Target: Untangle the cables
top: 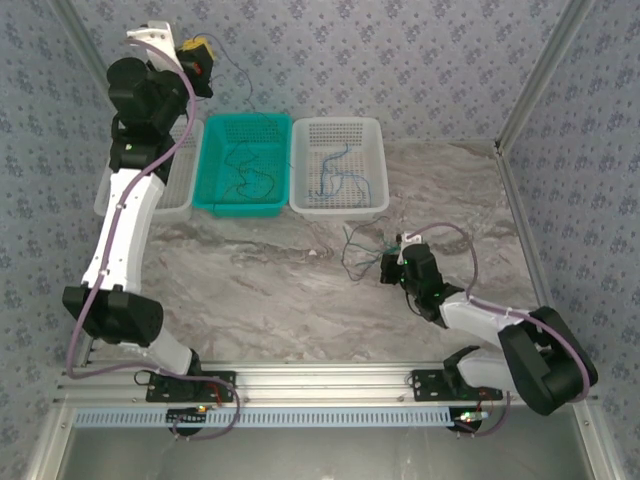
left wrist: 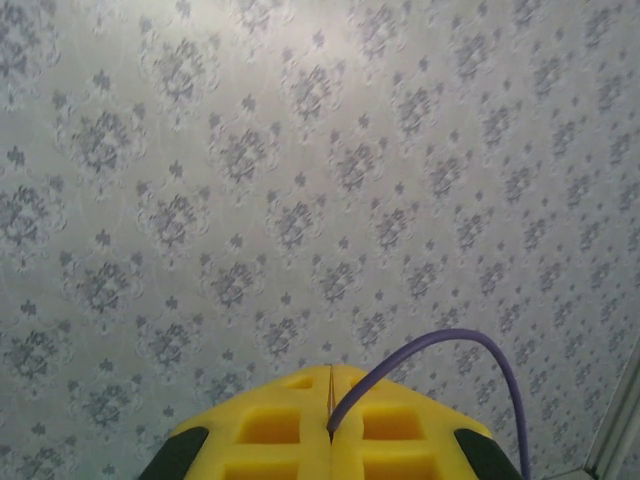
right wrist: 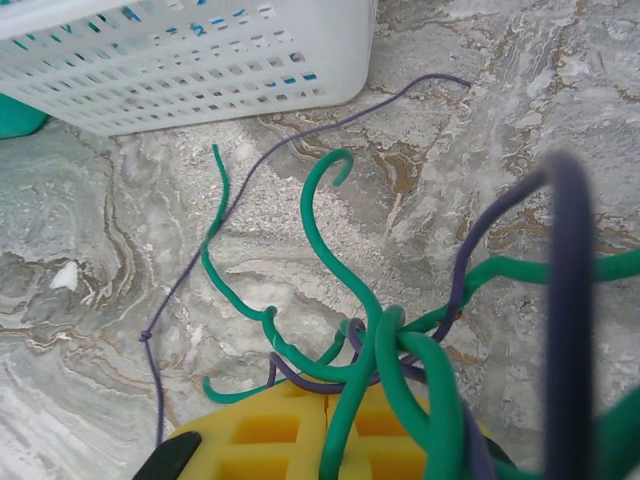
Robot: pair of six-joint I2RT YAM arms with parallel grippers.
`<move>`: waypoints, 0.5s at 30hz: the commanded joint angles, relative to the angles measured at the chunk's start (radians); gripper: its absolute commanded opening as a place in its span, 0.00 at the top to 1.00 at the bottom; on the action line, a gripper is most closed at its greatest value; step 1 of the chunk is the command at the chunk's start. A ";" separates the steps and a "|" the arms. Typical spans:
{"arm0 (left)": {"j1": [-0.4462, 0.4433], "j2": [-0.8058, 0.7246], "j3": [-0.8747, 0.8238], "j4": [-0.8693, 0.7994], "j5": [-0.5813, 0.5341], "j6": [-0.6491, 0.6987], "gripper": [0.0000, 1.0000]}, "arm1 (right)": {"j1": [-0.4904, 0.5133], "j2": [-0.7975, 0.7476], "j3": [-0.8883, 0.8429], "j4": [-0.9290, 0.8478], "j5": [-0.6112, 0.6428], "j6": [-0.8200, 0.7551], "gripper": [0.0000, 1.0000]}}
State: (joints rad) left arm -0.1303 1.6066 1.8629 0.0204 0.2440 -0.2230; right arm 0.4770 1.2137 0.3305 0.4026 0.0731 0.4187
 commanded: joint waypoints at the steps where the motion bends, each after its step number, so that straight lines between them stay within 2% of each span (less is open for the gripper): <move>1: 0.016 0.081 0.036 -0.034 0.037 -0.030 1.00 | -0.005 -0.061 -0.020 -0.054 -0.001 -0.002 0.95; 7: 0.021 0.233 0.007 -0.104 0.031 -0.027 1.00 | -0.007 -0.164 -0.037 -0.113 0.017 -0.001 0.95; 8: 0.022 0.251 0.002 -0.118 0.038 -0.025 0.95 | -0.006 -0.179 -0.041 -0.122 0.020 -0.002 0.95; 11: 0.023 0.305 0.006 -0.193 0.048 -0.029 0.58 | -0.010 -0.226 -0.048 -0.150 0.027 -0.005 0.94; 13: 0.022 0.320 0.024 -0.278 0.040 -0.042 0.38 | -0.012 -0.254 -0.054 -0.164 0.032 -0.005 0.93; 15: 0.023 0.312 0.028 -0.341 0.025 -0.051 0.32 | -0.014 -0.276 -0.056 -0.179 0.036 0.000 0.93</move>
State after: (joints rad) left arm -0.1131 1.9530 1.8648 -0.2218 0.2661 -0.2581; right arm 0.4690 0.9676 0.2897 0.2638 0.0837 0.4191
